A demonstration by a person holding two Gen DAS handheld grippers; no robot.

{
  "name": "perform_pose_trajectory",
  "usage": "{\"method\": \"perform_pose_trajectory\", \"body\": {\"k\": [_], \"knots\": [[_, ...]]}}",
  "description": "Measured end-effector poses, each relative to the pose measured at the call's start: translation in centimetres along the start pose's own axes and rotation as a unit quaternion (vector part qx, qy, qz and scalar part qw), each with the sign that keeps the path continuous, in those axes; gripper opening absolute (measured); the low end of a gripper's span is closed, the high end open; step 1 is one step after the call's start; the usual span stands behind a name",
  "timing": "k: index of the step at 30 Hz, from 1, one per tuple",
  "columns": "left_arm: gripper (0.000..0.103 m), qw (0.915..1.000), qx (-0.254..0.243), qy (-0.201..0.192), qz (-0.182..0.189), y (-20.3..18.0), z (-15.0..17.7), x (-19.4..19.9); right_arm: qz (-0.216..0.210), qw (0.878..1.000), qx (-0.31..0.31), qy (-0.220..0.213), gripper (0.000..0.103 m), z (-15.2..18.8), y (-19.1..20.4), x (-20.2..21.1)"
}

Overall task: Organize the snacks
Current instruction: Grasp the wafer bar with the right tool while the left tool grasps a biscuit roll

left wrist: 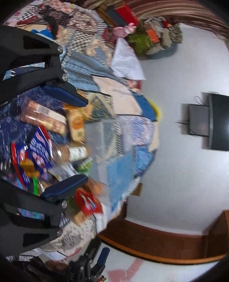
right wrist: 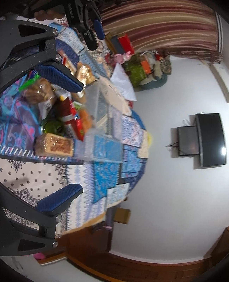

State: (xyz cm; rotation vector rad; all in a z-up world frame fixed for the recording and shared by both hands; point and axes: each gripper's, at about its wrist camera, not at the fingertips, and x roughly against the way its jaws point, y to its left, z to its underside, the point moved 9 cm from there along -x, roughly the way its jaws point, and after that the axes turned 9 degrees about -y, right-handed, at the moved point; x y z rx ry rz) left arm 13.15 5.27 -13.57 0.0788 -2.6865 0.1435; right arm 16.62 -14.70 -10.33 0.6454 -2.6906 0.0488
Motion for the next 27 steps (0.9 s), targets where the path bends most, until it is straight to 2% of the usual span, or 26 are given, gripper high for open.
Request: {"method": "perform_pose_trajectory", "body": {"k": [4, 8, 12, 15, 26, 27], "knots": [[0.067, 0.9984, 0.028, 0.049, -0.009, 2.4, 2.6, -2.1, -0.001, 0.999, -0.01, 0.037, 0.091, 1.9, -1.0, -1.6], [0.063, 0.9955, 0.047, 0.08, -0.018, 4.4, 4.9, -3.5, -0.004, 0.997, -0.024, 0.068, 0.086, 3.6, -1.8, -2.7], [0.063, 0.9931, 0.046, 0.106, -0.023, 5.0, 6.7, -4.5, -0.008, 0.995, -0.035, 0.093, 0.073, 4.8, -2.2, -3.7], [0.063, 0.9902, 0.051, 0.129, -0.015, 5.1, 8.2, -5.4, -0.015, 0.993, -0.039, 0.11, 0.072, 5.6, -2.2, -4.4], [0.063, 0.985, 0.079, 0.153, -0.009, 5.8, 9.8, -7.4, -0.031, 0.988, -0.053, 0.143, 0.072, 7.3, -1.8, -6.6], [0.062, 0.9848, 0.081, 0.154, -0.008, 5.9, 9.9, -7.5, -0.034, 0.988, -0.058, 0.141, 0.067, 7.2, -2.0, -6.7]]}}
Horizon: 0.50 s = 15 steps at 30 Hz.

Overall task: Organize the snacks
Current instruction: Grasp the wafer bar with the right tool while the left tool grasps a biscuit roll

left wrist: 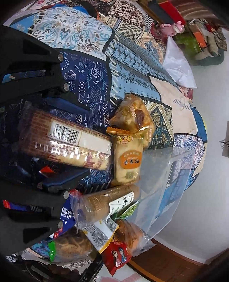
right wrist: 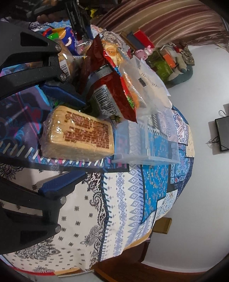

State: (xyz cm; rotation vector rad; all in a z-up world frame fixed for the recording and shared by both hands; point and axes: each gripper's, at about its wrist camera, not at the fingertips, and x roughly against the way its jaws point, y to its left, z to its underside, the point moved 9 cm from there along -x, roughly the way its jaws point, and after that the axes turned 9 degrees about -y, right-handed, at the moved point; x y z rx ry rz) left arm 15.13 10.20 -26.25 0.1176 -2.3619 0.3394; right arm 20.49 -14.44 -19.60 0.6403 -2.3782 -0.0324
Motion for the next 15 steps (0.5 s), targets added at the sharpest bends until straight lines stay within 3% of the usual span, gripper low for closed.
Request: {"method": "perform_pose_trajectory", "body": {"k": [3, 9, 15], "knots": [[0.052, 0.9999, -0.001, 0.008, 0.01, -0.2, 0.5, -0.2, -0.02, 1.0, -0.022, -0.002, 0.048, -0.2, -0.1, 0.1], [0.048, 0.9999, -0.015, -0.002, 0.008, -1.0, 0.6, 0.8, -0.012, 1.0, -0.02, -0.01, 0.039, -0.3, -0.1, 0.9], [0.048, 0.9981, -0.043, -0.043, 0.002, -2.4, -0.6, 4.0, -0.011, 0.999, -0.029, -0.017, 0.036, -0.7, -0.5, 1.9]]}}
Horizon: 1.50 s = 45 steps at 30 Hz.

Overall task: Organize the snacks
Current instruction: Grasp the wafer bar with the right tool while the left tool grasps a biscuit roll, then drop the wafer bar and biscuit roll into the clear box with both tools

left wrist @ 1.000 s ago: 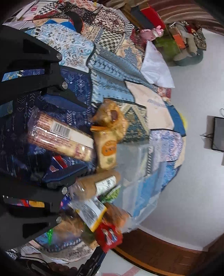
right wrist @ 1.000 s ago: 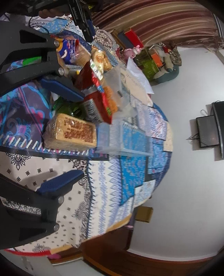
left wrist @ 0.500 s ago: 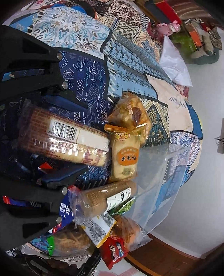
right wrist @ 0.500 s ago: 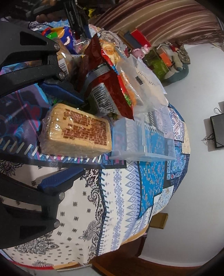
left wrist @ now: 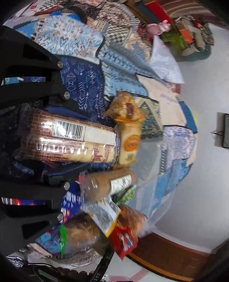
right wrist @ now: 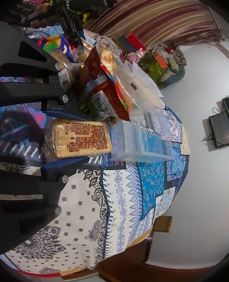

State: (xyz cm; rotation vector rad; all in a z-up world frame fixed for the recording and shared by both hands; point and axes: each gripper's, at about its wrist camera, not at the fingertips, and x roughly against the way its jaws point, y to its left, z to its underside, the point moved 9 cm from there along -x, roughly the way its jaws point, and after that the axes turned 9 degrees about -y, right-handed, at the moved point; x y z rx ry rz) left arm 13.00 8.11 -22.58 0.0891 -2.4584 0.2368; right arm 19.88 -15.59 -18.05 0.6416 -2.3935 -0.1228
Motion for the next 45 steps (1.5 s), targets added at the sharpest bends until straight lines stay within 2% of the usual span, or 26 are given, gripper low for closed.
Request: {"method": "perform_pose_trajectory", "body": {"k": [9, 16, 22, 26, 32, 38, 42, 45], "knots": [[0.048, 0.9981, -0.002, -0.06, 0.009, -0.8, -4.6, 3.1, 0.002, 0.999, -0.014, -0.047, 0.036, -2.6, -0.4, 3.0], [0.048, 0.996, 0.004, -0.086, 0.026, -1.9, -9.3, 2.0, -0.005, 0.996, 0.003, -0.084, 0.036, -6.3, 0.3, 3.4], [0.048, 0.994, -0.01, -0.107, 0.022, -2.9, -13.2, -0.1, -0.016, 0.994, 0.017, -0.107, 0.036, -9.8, 1.1, 1.7], [0.048, 0.9949, -0.011, -0.097, 0.024, -3.4, -14.9, -2.8, -0.025, 0.994, 0.016, -0.103, 0.036, -11.2, 1.7, -0.6], [0.048, 0.9975, -0.011, -0.065, 0.026, -3.6, -15.6, -7.2, -0.034, 0.996, 0.019, -0.082, 0.036, -12.2, 2.2, -4.5], [0.048, 0.999, -0.028, -0.027, 0.025, -4.2, -15.0, -11.2, -0.028, 0.998, 0.035, -0.047, 0.036, -11.5, 2.3, -8.2], [0.048, 0.999, -0.022, 0.001, 0.038, -4.4, -14.4, -12.9, -0.034, 0.999, 0.027, -0.024, 0.036, -10.9, 2.0, -9.6], [0.048, 0.9991, -0.025, 0.012, 0.033, -4.4, -14.3, -13.7, -0.029, 0.999, 0.027, -0.009, 0.036, -10.3, 1.8, -10.5]]}}
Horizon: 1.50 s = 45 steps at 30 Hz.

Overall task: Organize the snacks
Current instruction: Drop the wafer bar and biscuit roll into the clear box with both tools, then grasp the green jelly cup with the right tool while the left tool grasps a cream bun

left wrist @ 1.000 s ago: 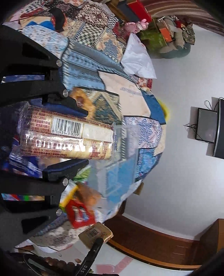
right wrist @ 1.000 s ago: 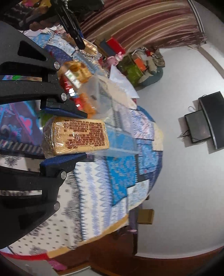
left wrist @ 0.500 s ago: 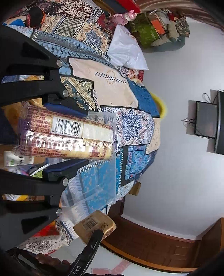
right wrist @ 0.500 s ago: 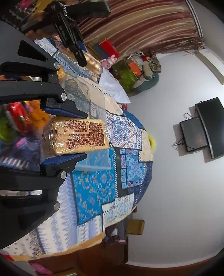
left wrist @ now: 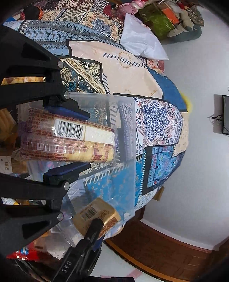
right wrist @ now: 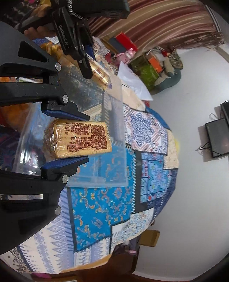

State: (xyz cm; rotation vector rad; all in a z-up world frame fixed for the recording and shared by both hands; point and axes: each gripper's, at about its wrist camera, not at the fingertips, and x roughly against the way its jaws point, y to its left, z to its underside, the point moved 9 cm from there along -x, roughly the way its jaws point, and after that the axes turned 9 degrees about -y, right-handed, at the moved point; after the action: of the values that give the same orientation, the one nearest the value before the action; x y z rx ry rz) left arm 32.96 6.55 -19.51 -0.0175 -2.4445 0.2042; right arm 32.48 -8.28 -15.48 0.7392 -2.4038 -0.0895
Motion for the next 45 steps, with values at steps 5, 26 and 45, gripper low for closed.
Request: {"method": "perform_pose_trajectory", "body": {"k": [5, 26, 45], "knots": [[0.049, 1.0, -0.004, 0.002, 0.0, -0.5, 0.0, -0.3, -0.005, 1.0, 0.002, 0.026, 0.037, 0.7, -0.2, -0.6], [0.069, 0.9994, -0.012, -0.016, -0.028, 2.9, 4.2, 9.9, 0.016, 0.998, 0.041, -0.047, 0.054, 1.4, 0.9, 10.7], [0.056, 0.9981, -0.001, 0.06, -0.008, 3.7, 13.0, 8.3, -0.013, 0.998, 0.034, 0.058, 0.055, 11.1, 1.9, 7.6]]}}
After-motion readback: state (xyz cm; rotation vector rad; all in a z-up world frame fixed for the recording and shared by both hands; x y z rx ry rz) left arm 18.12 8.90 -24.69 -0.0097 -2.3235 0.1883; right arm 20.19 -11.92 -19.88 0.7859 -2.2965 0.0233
